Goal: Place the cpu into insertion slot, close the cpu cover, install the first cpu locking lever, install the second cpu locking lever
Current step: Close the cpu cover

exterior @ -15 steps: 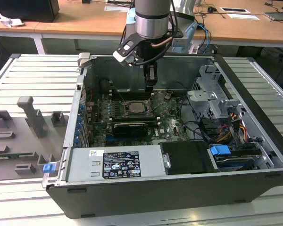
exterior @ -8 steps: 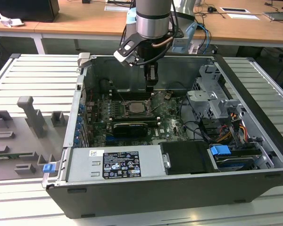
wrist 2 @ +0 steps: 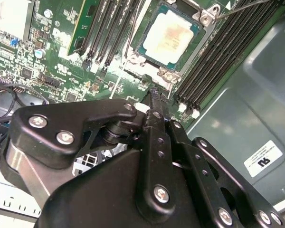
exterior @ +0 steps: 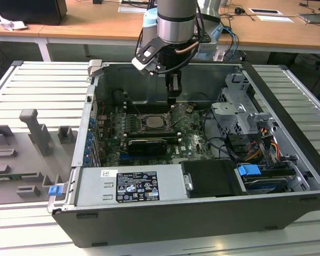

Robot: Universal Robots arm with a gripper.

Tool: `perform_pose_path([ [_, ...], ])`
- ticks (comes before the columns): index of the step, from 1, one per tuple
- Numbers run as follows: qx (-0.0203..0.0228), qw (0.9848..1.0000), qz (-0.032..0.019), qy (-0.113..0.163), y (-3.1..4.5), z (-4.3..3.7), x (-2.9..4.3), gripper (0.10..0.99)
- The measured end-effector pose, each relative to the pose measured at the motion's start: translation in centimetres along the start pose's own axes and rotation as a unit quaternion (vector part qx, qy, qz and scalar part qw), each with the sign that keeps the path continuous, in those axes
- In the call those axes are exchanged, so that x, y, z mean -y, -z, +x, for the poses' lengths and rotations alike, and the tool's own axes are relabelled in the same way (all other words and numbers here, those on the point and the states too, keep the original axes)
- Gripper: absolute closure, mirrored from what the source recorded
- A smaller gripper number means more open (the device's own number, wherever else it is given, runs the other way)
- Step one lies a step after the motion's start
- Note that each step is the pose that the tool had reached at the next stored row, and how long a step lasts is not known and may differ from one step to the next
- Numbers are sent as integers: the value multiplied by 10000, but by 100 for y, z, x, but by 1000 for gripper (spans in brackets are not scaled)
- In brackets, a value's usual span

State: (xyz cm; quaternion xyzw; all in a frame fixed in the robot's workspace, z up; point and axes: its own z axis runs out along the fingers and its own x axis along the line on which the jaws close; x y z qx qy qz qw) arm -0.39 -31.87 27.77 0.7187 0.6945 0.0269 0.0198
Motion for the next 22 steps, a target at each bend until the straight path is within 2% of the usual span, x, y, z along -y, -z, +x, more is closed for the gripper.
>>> perform_pose_path([
  [3,0,10000,3,0,-4,2,-56,980],
  [6,0,10000,8,2,-14,7,-168,980],
  [10,3,10000,1,3,-50,7,-188,980],
  [15,7,10000,3,24,-128,15,-365,980],
  [22,8,10000,9,35,-178,32,-515,980],
])
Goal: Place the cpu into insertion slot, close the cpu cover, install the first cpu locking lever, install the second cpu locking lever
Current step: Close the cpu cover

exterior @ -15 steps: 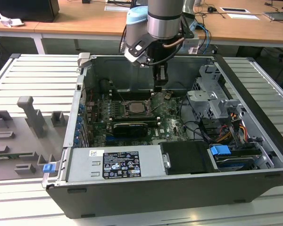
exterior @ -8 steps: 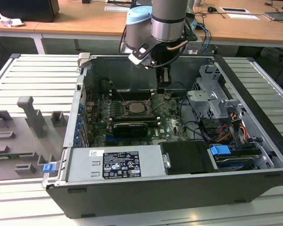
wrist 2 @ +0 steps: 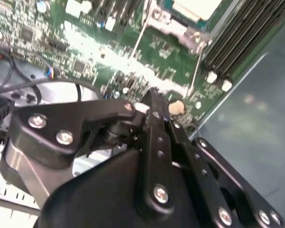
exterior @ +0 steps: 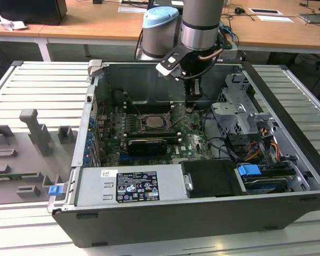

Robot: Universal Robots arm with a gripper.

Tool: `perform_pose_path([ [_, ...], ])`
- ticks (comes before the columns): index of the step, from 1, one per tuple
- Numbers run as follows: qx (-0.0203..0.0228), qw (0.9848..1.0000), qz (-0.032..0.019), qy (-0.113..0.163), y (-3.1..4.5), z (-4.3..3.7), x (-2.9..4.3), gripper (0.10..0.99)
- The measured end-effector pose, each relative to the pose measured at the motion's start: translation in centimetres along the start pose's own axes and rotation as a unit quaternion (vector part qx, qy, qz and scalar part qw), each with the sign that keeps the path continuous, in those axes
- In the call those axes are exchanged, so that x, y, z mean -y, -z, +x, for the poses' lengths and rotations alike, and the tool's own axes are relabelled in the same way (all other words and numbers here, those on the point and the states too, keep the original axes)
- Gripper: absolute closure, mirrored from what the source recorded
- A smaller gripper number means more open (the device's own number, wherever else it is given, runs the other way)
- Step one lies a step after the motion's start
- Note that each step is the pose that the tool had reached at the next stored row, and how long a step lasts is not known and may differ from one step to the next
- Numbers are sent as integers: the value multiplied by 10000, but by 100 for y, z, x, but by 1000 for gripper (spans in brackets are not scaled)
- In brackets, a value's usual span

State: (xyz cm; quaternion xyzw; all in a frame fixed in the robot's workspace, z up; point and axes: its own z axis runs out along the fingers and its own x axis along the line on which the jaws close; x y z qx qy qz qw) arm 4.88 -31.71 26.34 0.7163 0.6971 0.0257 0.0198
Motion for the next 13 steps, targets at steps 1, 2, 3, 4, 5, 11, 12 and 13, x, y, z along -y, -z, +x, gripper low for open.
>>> perform_pose_path([
  [1,0,10000,1,1,-8,2,-19,980],
  [2,0,10000,6,5,-40,5,-35,980],
  [3,0,10000,31,11,-82,7,-36,980],
  [4,0,10000,39,16,-96,7,-33,980],
  [5,0,10000,49,18,-107,7,-28,980],
  [11,-3,10000,53,20,-121,2,129,980],
  [12,-9,10000,54,23,-120,1,153,980],
  [13,-18,10000,54,22,-119,1,164,980],
])
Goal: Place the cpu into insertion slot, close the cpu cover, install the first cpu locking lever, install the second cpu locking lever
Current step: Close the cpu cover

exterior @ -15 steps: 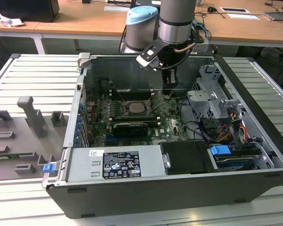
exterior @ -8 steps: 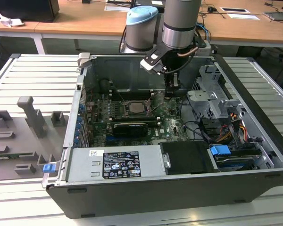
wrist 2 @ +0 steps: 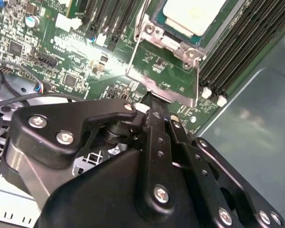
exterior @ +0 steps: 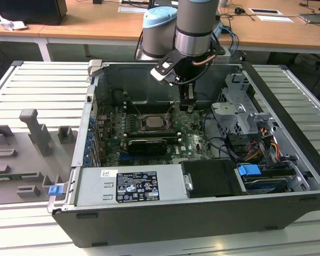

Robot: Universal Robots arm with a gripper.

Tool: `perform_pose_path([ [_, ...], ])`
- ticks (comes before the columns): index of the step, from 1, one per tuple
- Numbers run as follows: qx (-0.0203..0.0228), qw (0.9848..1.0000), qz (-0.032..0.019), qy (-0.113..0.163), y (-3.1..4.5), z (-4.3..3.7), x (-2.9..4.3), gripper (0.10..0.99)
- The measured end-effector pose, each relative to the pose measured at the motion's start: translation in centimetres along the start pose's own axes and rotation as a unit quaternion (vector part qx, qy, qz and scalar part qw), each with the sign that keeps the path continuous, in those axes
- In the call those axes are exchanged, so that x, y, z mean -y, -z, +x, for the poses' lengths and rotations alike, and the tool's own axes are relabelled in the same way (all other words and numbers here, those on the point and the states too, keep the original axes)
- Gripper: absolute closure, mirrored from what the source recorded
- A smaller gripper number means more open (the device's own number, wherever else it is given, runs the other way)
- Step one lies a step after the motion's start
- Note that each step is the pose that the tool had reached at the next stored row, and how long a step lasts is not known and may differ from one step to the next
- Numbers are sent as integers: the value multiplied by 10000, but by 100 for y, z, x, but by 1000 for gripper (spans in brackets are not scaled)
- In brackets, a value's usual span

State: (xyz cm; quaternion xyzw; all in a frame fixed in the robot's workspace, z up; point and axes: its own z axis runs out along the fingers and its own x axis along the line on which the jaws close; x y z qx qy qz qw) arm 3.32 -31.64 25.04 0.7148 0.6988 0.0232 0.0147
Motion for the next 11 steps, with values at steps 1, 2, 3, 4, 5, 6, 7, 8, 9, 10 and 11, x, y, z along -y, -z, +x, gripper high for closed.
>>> perform_pose_path([
  [1,-4,10000,0,1,0,0,10,980],
  [2,-6,10000,0,1,0,0,19,980],
  [3,-7,10000,0,1,0,0,24,980],
  [4,-8,10000,0,1,-1,-1,41,980],
  [5,-8,10000,0,1,0,-2,63,980],
  [6,-8,10000,0,1,1,-2,71,980],
  [7,-8,10000,0,2,1,-2,82,980],
  [8,-8,10000,0,1,2,-2,92,980],
  [9,-8,10000,0,1,2,-2,100,980],
  [10,-8,10000,0,1,2,-2,110,980],
  [11,-8,10000,0,1,1,-2,116,980],
])
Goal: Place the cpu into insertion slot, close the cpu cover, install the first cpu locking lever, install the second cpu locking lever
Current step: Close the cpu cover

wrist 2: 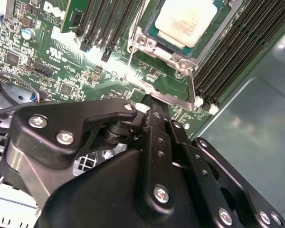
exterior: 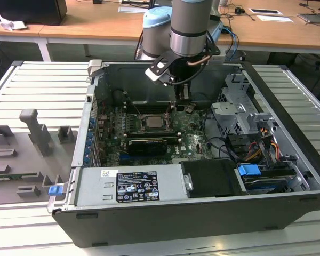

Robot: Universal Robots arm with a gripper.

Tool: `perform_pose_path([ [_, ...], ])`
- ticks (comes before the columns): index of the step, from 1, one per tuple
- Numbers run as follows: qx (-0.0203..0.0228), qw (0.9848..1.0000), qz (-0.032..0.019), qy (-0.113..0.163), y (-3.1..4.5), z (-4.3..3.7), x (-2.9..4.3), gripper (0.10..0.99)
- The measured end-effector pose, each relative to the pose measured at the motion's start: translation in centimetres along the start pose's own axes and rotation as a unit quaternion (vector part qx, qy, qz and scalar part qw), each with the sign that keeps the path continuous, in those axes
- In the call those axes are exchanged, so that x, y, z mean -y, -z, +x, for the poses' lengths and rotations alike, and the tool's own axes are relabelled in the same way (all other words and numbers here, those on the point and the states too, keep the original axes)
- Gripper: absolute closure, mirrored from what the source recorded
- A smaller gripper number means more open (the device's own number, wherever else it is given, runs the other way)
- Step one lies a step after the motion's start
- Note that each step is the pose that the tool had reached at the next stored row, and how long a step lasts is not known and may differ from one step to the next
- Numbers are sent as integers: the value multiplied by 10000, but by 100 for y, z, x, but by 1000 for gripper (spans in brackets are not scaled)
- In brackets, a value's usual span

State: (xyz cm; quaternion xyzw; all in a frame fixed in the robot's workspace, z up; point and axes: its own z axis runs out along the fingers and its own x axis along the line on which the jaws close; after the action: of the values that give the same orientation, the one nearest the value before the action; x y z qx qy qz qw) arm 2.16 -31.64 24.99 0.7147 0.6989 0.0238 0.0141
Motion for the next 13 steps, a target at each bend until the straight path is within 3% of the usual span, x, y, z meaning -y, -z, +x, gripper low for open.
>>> perform_pose_path([
  [13,0,10000,-3,1,-4,-2,80,980],
])
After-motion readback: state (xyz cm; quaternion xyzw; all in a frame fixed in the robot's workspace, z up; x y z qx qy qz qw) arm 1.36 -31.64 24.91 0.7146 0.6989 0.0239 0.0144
